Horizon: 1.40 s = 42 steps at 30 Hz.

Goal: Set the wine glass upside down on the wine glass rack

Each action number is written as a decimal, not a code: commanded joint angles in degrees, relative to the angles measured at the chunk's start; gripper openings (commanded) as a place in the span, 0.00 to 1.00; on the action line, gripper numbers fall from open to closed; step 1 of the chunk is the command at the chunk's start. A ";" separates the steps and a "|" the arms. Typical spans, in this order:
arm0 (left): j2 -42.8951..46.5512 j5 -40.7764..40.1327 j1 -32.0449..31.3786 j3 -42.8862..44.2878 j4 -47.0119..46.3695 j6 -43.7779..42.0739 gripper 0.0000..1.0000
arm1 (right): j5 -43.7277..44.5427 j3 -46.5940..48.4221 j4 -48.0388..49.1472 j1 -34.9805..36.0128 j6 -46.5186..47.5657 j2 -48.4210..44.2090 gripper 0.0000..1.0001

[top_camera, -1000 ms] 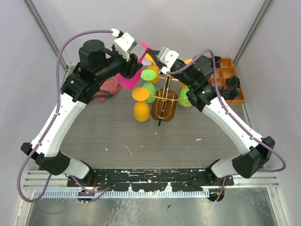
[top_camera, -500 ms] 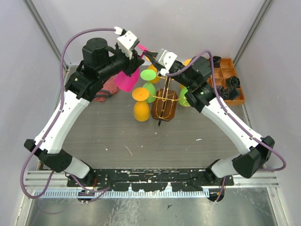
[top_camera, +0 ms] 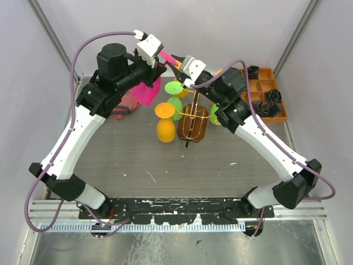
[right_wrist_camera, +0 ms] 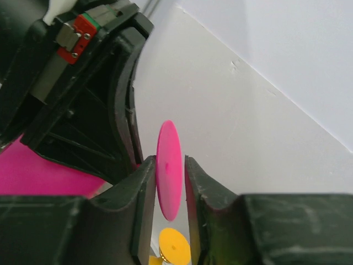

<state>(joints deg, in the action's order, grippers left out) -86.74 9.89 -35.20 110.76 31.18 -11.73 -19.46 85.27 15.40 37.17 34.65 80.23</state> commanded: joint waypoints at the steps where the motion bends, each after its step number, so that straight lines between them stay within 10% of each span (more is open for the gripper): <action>1: 1.21 -10.08 0.94 1.15 1.72 -1.38 0.00 | 12.66 0.78 5.62 -0.29 0.53 -3.79 0.36; 14: 12.12 -5.13 4.97 -8.72 -11.02 -0.56 0.00 | 24.35 0.98 1.42 -16.95 -12.41 -2.31 0.47; 24: 24.01 10.54 3.37 -39.38 -50.75 23.68 0.00 | 27.63 -1.02 0.26 -22.71 -16.98 -2.71 0.48; 42: 20.35 -10.28 -28.33 -65.33 -89.52 15.17 0.00 | 27.90 -2.23 -0.66 -24.06 -16.80 -2.03 0.49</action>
<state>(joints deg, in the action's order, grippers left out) -64.58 6.63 -60.07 47.88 -47.75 6.72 7.49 83.20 13.54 13.50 17.80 79.79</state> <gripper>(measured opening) 0.050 0.483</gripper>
